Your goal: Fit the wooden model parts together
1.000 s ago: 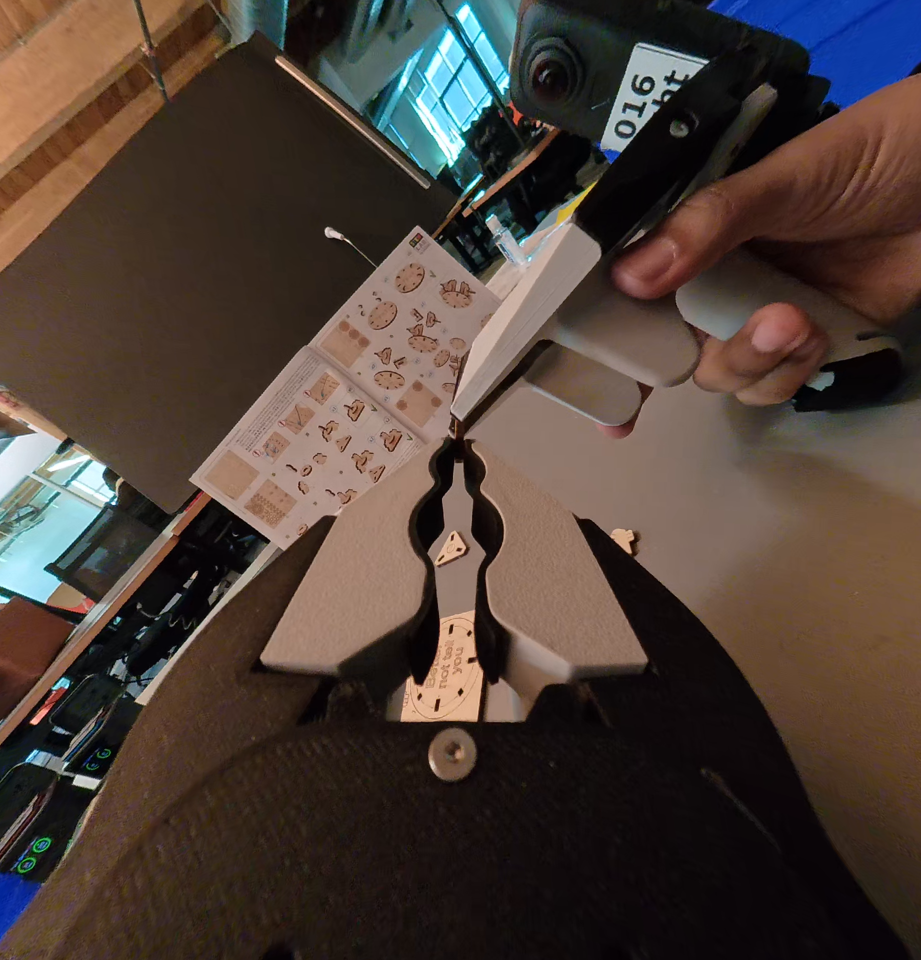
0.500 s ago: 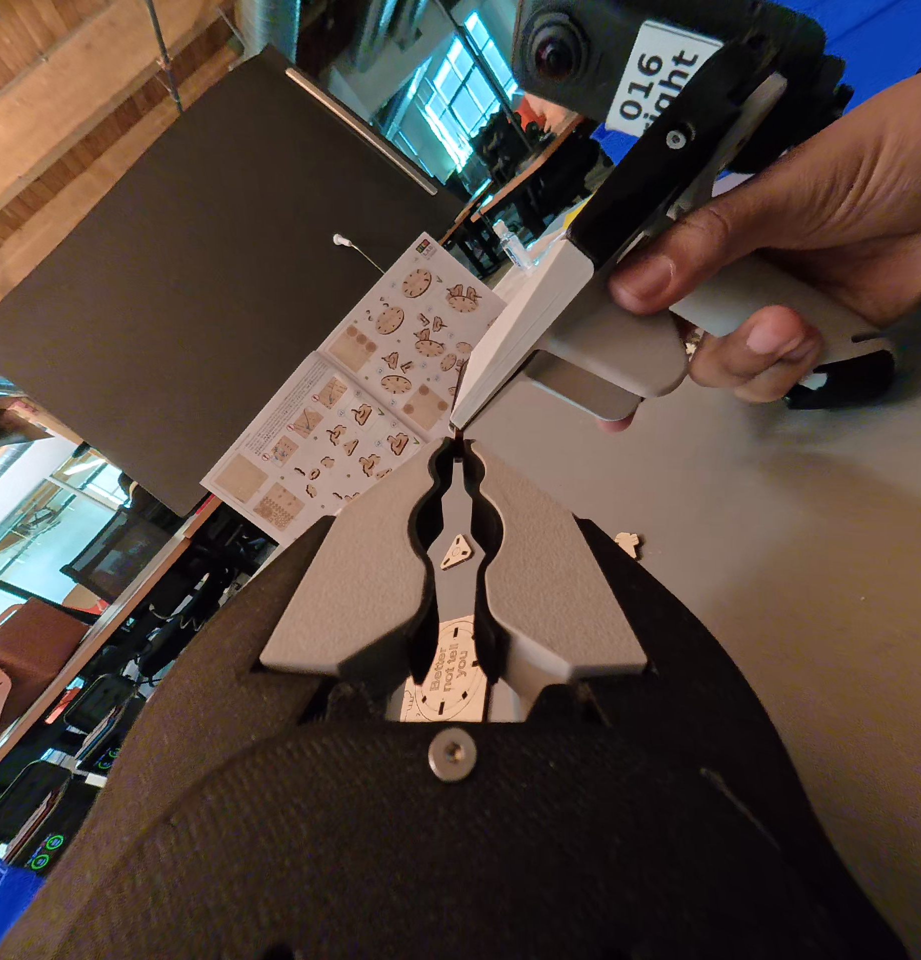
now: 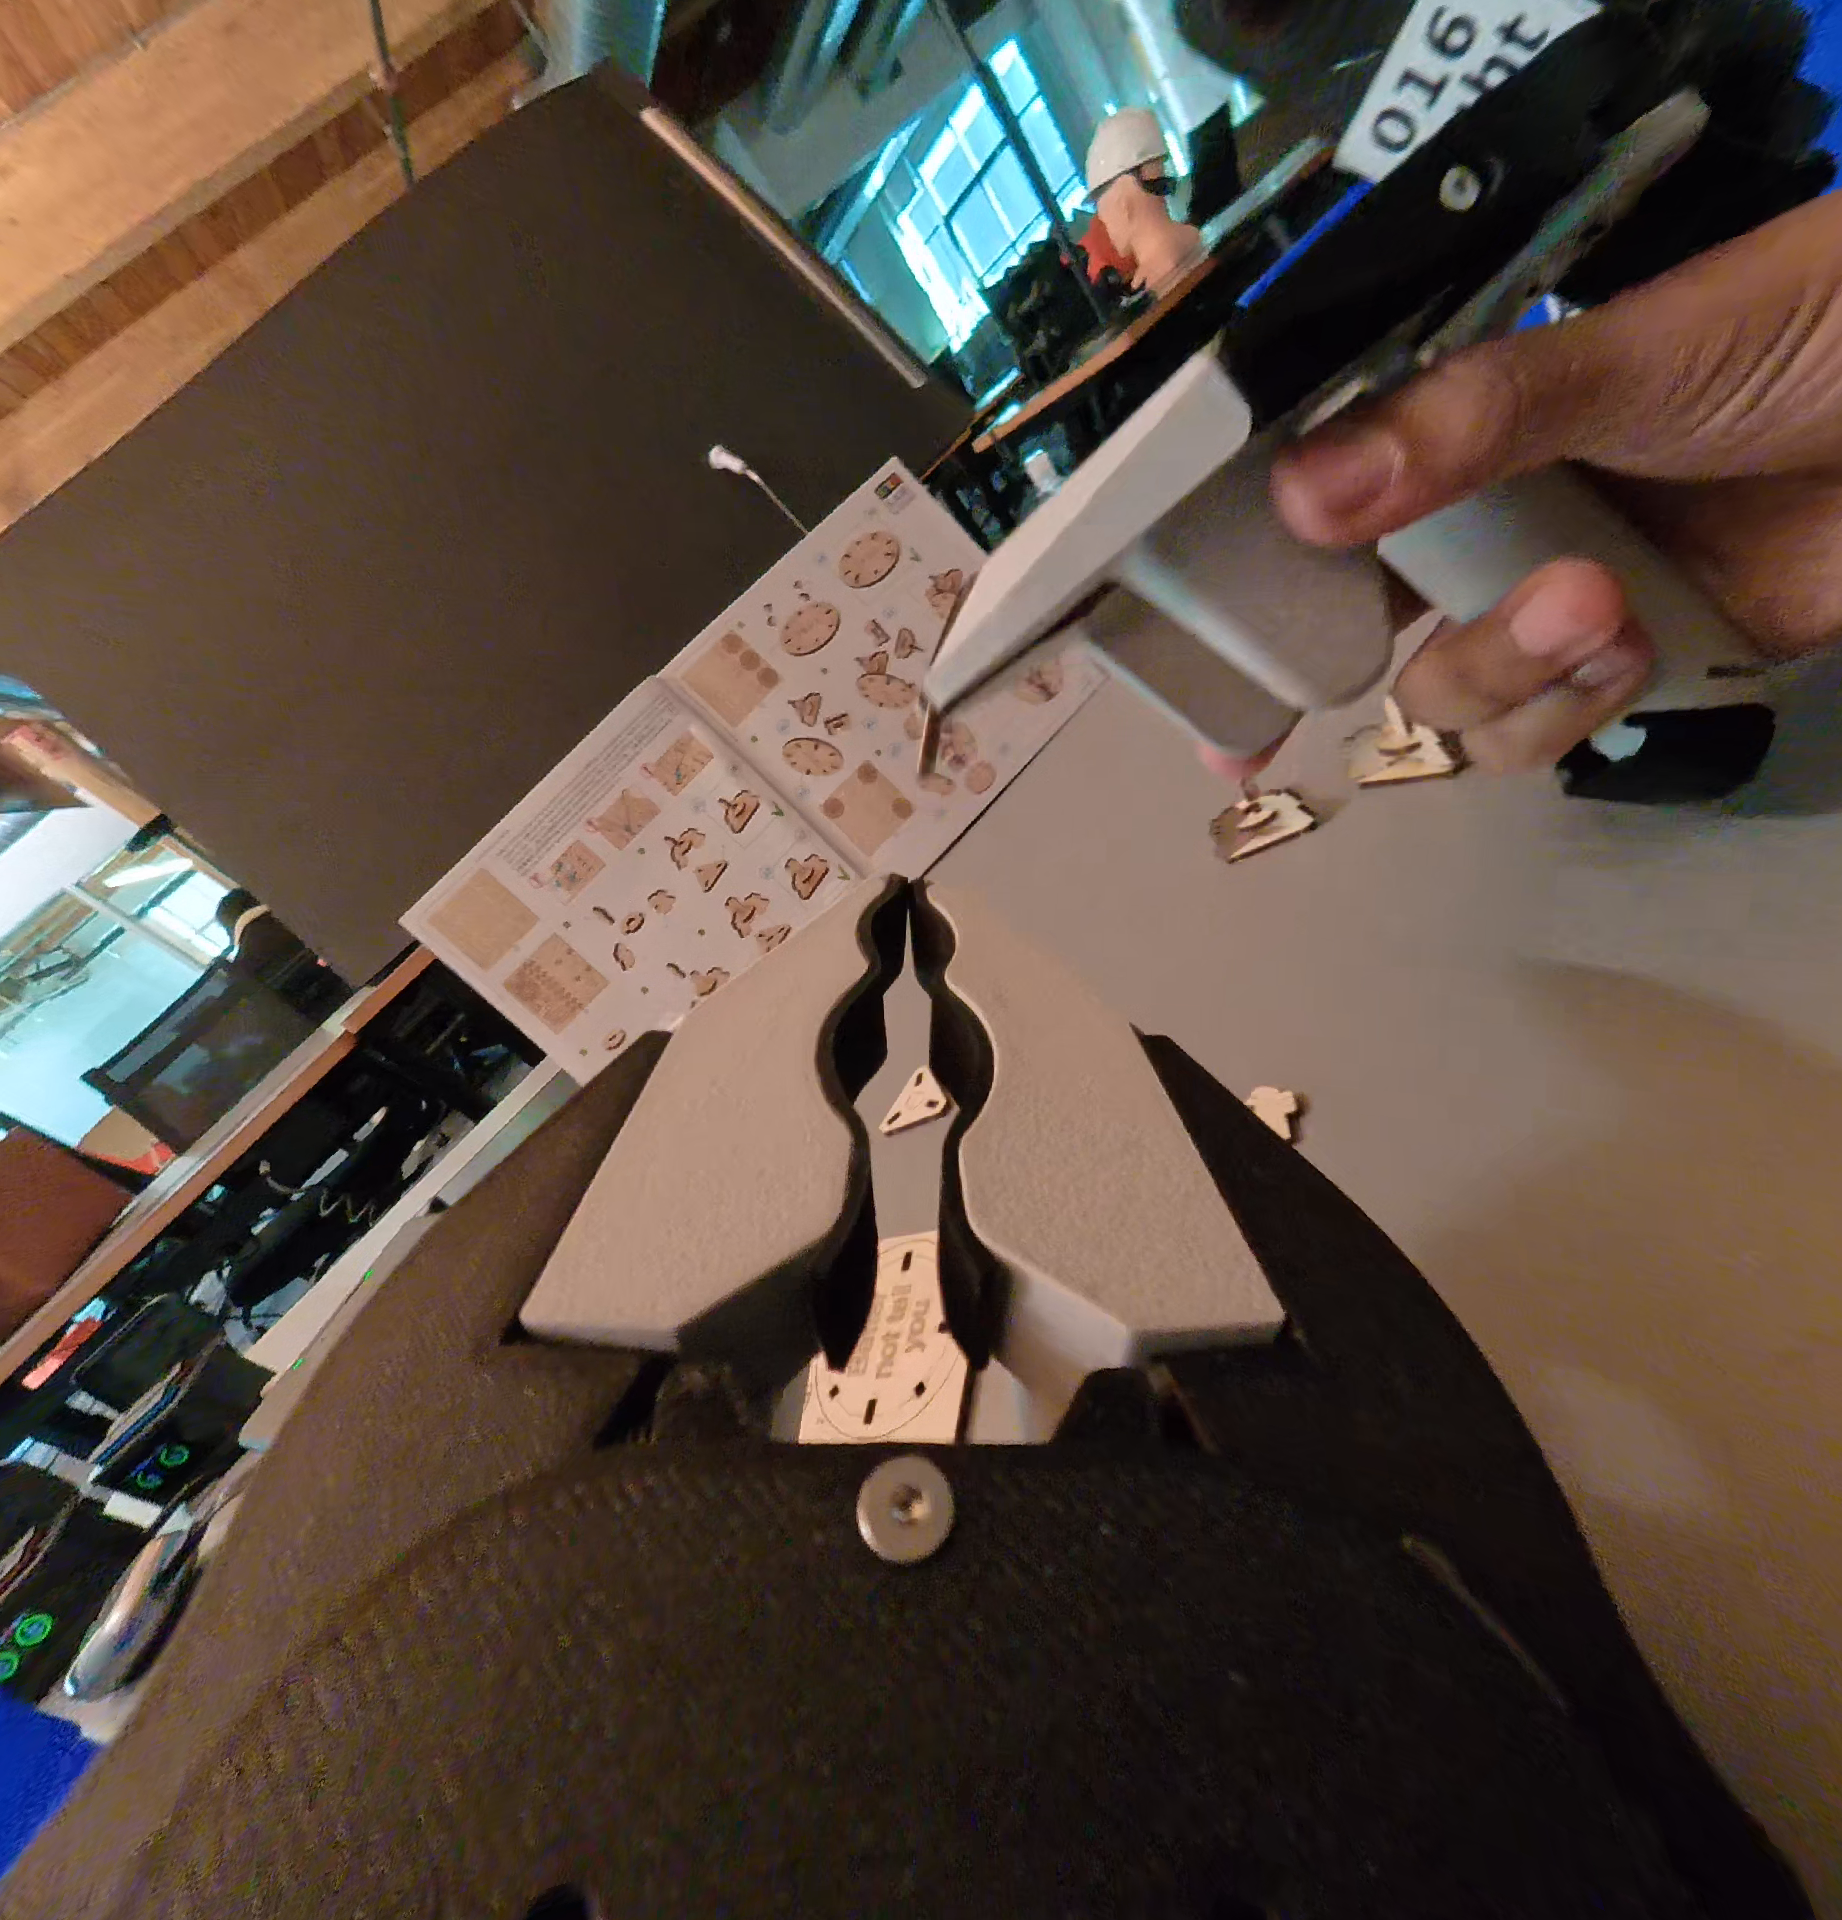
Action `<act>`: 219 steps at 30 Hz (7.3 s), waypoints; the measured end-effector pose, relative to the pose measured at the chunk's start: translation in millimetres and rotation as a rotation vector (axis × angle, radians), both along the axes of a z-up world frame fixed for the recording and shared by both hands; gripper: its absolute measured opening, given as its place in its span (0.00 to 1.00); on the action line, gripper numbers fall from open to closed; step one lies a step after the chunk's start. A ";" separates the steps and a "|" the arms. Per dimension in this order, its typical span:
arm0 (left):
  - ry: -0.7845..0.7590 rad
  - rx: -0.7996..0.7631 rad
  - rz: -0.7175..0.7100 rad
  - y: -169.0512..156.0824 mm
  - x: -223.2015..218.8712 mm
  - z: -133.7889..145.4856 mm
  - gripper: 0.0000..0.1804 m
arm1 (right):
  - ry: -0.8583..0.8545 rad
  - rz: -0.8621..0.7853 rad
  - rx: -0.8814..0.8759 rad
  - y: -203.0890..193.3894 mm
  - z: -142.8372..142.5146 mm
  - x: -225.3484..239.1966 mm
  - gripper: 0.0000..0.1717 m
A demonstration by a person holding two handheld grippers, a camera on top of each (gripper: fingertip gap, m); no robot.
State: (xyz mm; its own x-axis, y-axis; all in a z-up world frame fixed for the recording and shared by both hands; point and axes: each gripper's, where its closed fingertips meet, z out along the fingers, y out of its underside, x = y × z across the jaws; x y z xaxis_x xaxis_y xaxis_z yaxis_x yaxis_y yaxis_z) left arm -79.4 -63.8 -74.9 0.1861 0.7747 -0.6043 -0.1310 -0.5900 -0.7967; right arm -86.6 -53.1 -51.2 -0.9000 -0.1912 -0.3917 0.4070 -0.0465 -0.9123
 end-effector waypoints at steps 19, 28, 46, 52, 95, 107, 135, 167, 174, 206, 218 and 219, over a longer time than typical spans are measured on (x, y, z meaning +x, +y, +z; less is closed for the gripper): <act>-0.739 0.328 0.172 -36.6 -36.8 -82.4 0.39 | 0.031 -0.172 -0.230 56.6 62.8 -28.8 0.05; -0.870 0.402 0.235 -50.8 -84.3 -96.9 0.32 | 0.083 -0.270 -0.198 69.9 54.6 -43.3 0.05; -1.086 0.523 -0.181 40.1 -40.0 -94.2 0.15 | 0.001 -0.267 -0.229 75.3 53.8 -51.8 0.05; -1.138 0.426 -0.390 100.2 -5.7 -86.1 0.15 | -0.012 -0.259 -0.236 76.1 54.7 -51.9 0.05; -0.700 0.686 -0.166 -8.1 -42.7 -11.0 0.13 | -0.040 -0.222 -0.222 74.4 51.5 -48.6 0.05; -0.451 0.727 -0.541 47.4 -13.7 55.2 0.13 | -0.057 -0.137 -0.146 60.3 39.0 -35.6 0.05; -0.457 0.734 -0.632 67.6 0.3 62.5 0.03 | 0.209 -0.068 -0.174 53.2 49.4 3.5 0.05; -0.484 0.853 -0.780 64.6 11.0 73.6 0.00 | 0.553 -0.217 -0.218 52.7 53.6 19.1 0.05; -0.438 0.804 -0.749 68.1 9.5 72.0 0.15 | 0.569 -0.217 -0.220 53.6 54.6 20.4 0.05; -0.333 0.810 -0.828 61.2 21.6 89.1 0.07 | 0.336 0.005 -0.318 61.9 64.9 39.0 0.05; -0.025 0.295 -0.336 43.9 -9.7 69.0 0.07 | -0.174 -0.003 -0.199 54.2 40.7 -14.6 0.08; -0.027 0.283 -0.341 47.5 -9.3 67.3 0.07 | -0.196 0.015 -0.197 53.3 39.7 -13.5 0.08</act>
